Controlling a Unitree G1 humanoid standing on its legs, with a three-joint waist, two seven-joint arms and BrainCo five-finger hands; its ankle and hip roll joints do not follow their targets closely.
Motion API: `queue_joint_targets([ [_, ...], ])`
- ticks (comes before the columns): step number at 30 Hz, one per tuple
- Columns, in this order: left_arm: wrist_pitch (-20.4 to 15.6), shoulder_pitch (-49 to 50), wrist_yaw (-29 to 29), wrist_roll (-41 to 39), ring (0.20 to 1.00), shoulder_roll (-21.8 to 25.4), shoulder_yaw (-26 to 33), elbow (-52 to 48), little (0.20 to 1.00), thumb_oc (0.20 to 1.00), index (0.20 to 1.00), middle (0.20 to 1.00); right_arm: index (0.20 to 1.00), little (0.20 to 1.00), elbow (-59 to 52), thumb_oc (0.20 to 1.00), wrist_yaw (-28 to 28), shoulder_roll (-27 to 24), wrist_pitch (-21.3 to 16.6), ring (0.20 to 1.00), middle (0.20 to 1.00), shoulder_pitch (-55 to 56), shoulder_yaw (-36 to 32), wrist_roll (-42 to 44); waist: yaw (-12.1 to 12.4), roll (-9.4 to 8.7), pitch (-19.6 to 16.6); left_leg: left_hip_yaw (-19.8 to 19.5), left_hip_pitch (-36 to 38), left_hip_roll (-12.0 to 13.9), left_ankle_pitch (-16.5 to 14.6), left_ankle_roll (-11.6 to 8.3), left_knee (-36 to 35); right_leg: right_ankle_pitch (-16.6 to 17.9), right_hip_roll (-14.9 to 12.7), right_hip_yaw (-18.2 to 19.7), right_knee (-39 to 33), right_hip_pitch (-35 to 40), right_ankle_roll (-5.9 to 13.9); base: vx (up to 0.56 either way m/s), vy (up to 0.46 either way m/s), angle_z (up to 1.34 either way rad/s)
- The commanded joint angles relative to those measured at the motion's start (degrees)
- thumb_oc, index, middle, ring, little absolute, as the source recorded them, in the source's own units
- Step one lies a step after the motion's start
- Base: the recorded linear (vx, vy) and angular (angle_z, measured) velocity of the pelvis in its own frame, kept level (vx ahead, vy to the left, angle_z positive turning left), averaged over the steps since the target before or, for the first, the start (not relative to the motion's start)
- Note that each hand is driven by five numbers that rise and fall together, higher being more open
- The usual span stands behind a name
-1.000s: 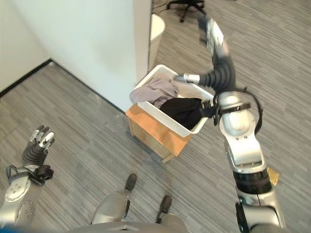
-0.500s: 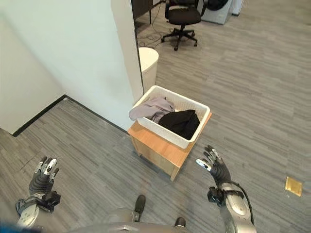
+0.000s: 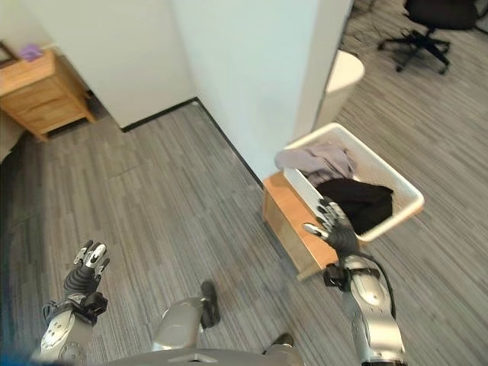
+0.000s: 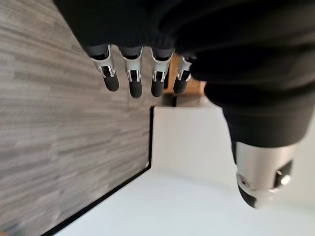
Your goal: Pick up bed clothes into laundry basket.
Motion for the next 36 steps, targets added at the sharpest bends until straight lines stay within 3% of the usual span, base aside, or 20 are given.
queue_joint_targets([
  [1, -3.16, -3.45, 2.05, 1.3, 1.0, 3.93, 2.47, -4.1, 1.0, 1.0, 1.0, 1.0, 1.0, 1.0, 1.13, 1.0, -1.7, 1.33, -3.59, 1.0, 1.0, -4.9, -0.82, 0.26, 0.84, 0.72, -2.8, -4.51, 4.66, -0.87, -2.89, -3.09, -8.44, -3.81, -1.21, -0.94, 5.87, -4.65, -2.51, 0.16, 0.234, 1.3],
  [3, -3.32, -3.45, 4.33, 1.8, 1.0, 3.47, 3.51, -4.05, 1.0, 1.0, 1.0, 1.0, 1.0, 1.0, 2.08, 1.0, -1.41, 1.9, -3.64, 1.0, 1.0, -6.81, 0.84, 1.39, 1.56, 1.81, -3.25, -8.5, 6.01, -4.85, -4.62, -0.64, -9.99, -1.18, -6.97, -1.87, 15.9, -5.09, 0.15, 0.27, 0.362, 1.55],
  [4, -3.23, -3.22, 5.29, 2.36, 1.0, 3.47, 4.01, -4.82, 1.0, 1.0, 1.0, 1.0, 1.0, 1.0, 1.72, 1.0, -1.35, 2.26, -3.51, 1.0, 1.0, -7.77, 1.59, 1.52, 1.14, 1.86, -3.1, -9.86, 7.91, -7.12, -6.33, 1.37, -10.97, 2.92, -10.95, -0.4, 23.43, -6.19, 2.53, 0.32, 0.378, 1.1],
  [6, -3.53, -3.55, 6.77, 3.96, 1.0, 4.55, 3.54, -4.6, 1.0, 1.0, 1.0, 1.0, 1.0, 1.0, 0.91, 1.0, -1.18, 3.47, -3.8, 1.0, 1.0, -8.08, 3.07, 2.19, -0.98, 2.08, -1.89, -13.62, 10.85, -10.57, -7.48, 4.69, -13.41, 8.45, -15.74, 9.54, 37.25, -9.8, 5.5, 0.21, 0.293, 1.31],
  [7, -3.71, -3.98, 6.98, 4.34, 1.0, 5.05, 2.66, -4.32, 1.0, 1.0, 1.0, 1.0, 1.0, 1.0, 1.09, 1.0, -1.04, 4.04, -3.87, 1.0, 1.0, -7.73, 3.48, 2.28, -2.35, 2.45, -0.92, -16.04, 11.89, -11.46, -7.28, 5.43, -14.45, 8.84, -15.26, 16.62, 41.63, -14.08, 5.83, -0.03, 0.119, 1.95],
  [8, -4.09, -4.57, 7.13, 4.31, 1.0, 5.43, 1.37, -3.73, 1.0, 1.0, 1.0, 1.0, 1.0, 1.0, 1.22, 1.0, -1.19, 4.17, -4.1, 1.0, 1.0, -7.09, 3.36, 1.92, -3.56, 3.34, -0.49, -17.6, 11.62, -10.9, -5.84, 5.79, -15.0, 7.91, -11.11, 22.53, 43.87, -18.84, 4.34, -0.06, -0.069, 1.49],
  [9, -4.51, -5.34, 7.09, 4.49, 1.0, 5.86, 0.21, -3.74, 1.0, 1.0, 1.0, 1.0, 1.0, 1.0, 1.06, 1.0, -1.37, 3.84, -4.0, 1.0, 1.0, -6.24, 2.42, 1.36, -4.82, 3.99, -0.57, -21.56, 11.53, -10.55, -5.28, 5.26, -15.13, 5.83, -5.47, 29.99, 41.53, -21.72, 3.3, 0.05, -0.156, 1.01],
  [10, -4.65, -6.07, 6.94, 4.32, 1.0, 6.02, -0.68, -4.2, 1.0, 1.0, 1.0, 1.0, 1.0, 1.0, 1.27, 1.0, -1.63, 3.43, -3.7, 1.0, 1.0, -5.44, 2.0, 1.1, -5.73, 4.34, -0.67, -25.49, 12.16, -10.72, -5.08, 4.37, -15.7, 3.85, -2.18, 35.9, 37.59, -23.52, 2.34, 0.22, -0.183, 1.0],
  [11, -4.6, -6.19, 6.69, 4.22, 1.0, 5.82, -1.0, -5.02, 1.0, 1.0, 1.0, 1.0, 1.0, 1.0, 1.17, 1.0, -1.74, 3.56, -3.55, 1.0, 1.0, -5.05, 1.83, 1.4, -5.68, 3.98, -0.34, -27.49, 12.56, -11.25, -5.51, 4.0, -15.66, 3.45, -2.96, 37.11, 34.83, -23.66, 2.14, 0.26, -0.226, 1.95],
  [13, -4.92, -6.49, 6.44, 4.66, 1.0, 6.04, -1.48, -6.01, 1.0, 1.0, 1.0, 1.0, 1.0, 1.0, 1.57, 1.0, -1.36, 4.25, -3.63, 1.0, 1.0, -4.87, 1.5, 2.52, -6.57, 2.98, -0.35, -32.37, 11.6, -11.52, -6.28, 2.74, -15.23, 3.14, -2.85, 40.39, 21.68, -22.67, 2.05, 0.24, -0.297, 2.8],
  [14, -4.95, -6.92, 6.32, 5.09, 1.0, 6.37, -1.94, -6.1, 1.0, 1.0, 1.0, 1.0, 1.0, 1.0, 1.72, 1.0, -1.23, 4.3, -3.55, 1.0, 1.0, -4.65, 0.92, 2.63, -7.74, 2.29, -0.62, -35.39, 11.53, -11.96, -7.01, 2.32, -14.79, 1.72, -0.31, 46.1, 15.02, -21.77, 2.46, 0.32, -0.287, 2.58],
  [16, -5.55, -8.22, 6.05, 4.86, 1.0, 6.98, -4.05, -5.46, 1.0, 1.0, 1.0, 1.0, 1.0, 1.0, 1.94, 1.0, -0.54, 3.56, -4.03, 1.0, 1.0, -2.63, 0.16, 3.98, -9.45, -0.38, -0.4, -45.07, 10.6, -13.76, -8.42, 1.5, -12.07, 0.08, 7.55, 63.65, 10.27, -19.55, 2.59, 0.28, -0.354, 1.73],
  [20, -5.69, -6.67, 5.06, 3.49, 1.0, 4.17, -4.12, -7.1, 1.0, 1.0, 1.0, 1.0, 1.0, 1.0, 1.88, 1.0, 0.86, 2.25, -3.16, 1.0, 1.0, -1.91, 0.62, 5.16, -8.09, -1.89, -1.38, -49.47, 8.8, -12.42, -7.59, 0.15, -11.44, 1.12, 7.21, 57.98, 8.12, -17.87, 0.91, 0.1, -0.404, 1.71],
  [22, -5.87, -4.91, 5.25, 1.22, 1.0, 2.05, -3.3, -7.12, 1.0, 1.0, 1.0, 1.0, 1.0, 1.0, 1.78, 1.0, 1.13, 1.04, -2.9, 1.0, 1.0, -1.93, 0.37, 5.92, -6.79, -2.56, -1.7, -51.84, 7.3, -10.68, -6.54, -1.01, -10.54, 0.3, 8.45, 55.84, 7.51, -17.16, -0.26, 0.07, -0.382, 0.52],
  [25, -5.57, -4.16, 5.56, -0.61, 1.0, 0.82, -3.45, -6.29, 1.0, 1.0, 1.0, 1.0, 1.0, 1.0, 1.68, 1.0, 0.83, 0.01, -3.21, 1.0, 1.0, -1.63, -0.47, 7.1, -6.65, -2.94, -1.54, -52.07, 5.2, -9.56, -5.31, -2.12, -9.32, 0.09, 8.36, 51.47, 6.14, -15.66, -1.23, -0.01, -0.29, 0.6],
  [26, -4.66, -5.08, 6.12, -1.72, 1.0, 0.93, -5.32, -3.57, 1.0, 1.0, 1.0, 1.0, 1.0, 1.0, 1.97, 1.0, -1.44, -1.08, -4.55, 1.0, 1.0, -1.93, -2.16, 6.48, -8.22, -3.72, -0.73, -36.61, 2.83, -6.1, -3.96, -2.2, -7.99, -0.19, 6.03, 42.69, 5.54, -13.89, -0.95, -0.07, -0.358, 1.14],
  [27, -4.64, -5.11, 6.12, -1.72, 1.0, 0.96, -5.31, -3.56, 1.0, 1.0, 1.0, 1.0, 1.0, 1.0, 2.0, 1.0, -1.47, -1.05, -4.56, 1.0, 1.0, -1.96, -2.15, 6.47, -8.15, -3.76, -0.7, -36.54, 2.83, -6.11, -4.06, -2.19, -7.88, -0.21, 6.01, 42.74, 5.52, -13.87, -0.93, -0.12, -0.332, 1.67],
  [29, -4.5, -5.23, 6.11, -0.56, 1.0, 1.84, -5.58, -2.85, 1.0, 1.0, 1.0, 1.0, 1.0, 1.0, 1.87, 1.0, -1.9, -0.18, -5.2, 1.0, 1.0, -1.54, -2.72, 6.69, -9.12, -4.45, -0.52, -26.03, 3.98, -4.42, -6.47, -1.58, -4.69, 0.04, 4.72, 37.79, 5.11, -13.27, -0.87, -0.13, -0.189, 2.19],
  [32, -4.07, -4.67, 5.35, 0.7, 1.0, 2.36, -5.2, -3.47, 1.0, 1.0, 1.0, 1.0, 1.0, 1.0, 1.36, 1.0, -1.45, 1.98, -4.96, 1.0, 1.0, 1.28, -4.13, 6.35, -10.28, -4.31, -1.67, -21.91, 6.32, -5.04, -8.35, -1.58, -5.12, -0.6, 4.49, 32.64, 4.67, -12.74, -1.11, -0.1, -0.106, 1.26],
  [36, -3.82, -3.89, 5.67, 1.6, 1.0, 1.62, -5.27, -4.11, 1.0, 1.0, 1.0, 1.0, 1.0, 1.0, 1.26, 1.0, -1.15, 3.29, -4.17, 1.0, 1.0, 2.63, -3.35, 6.09, -10.5, -2.92, -3.12, -22.64, 7.92, -5.05, -5.28, -2.17, -13.03, -0.23, 5.45, 30.3, 3.58, -12.01, -0.69, 0.02, 0.013, 0.8],
])
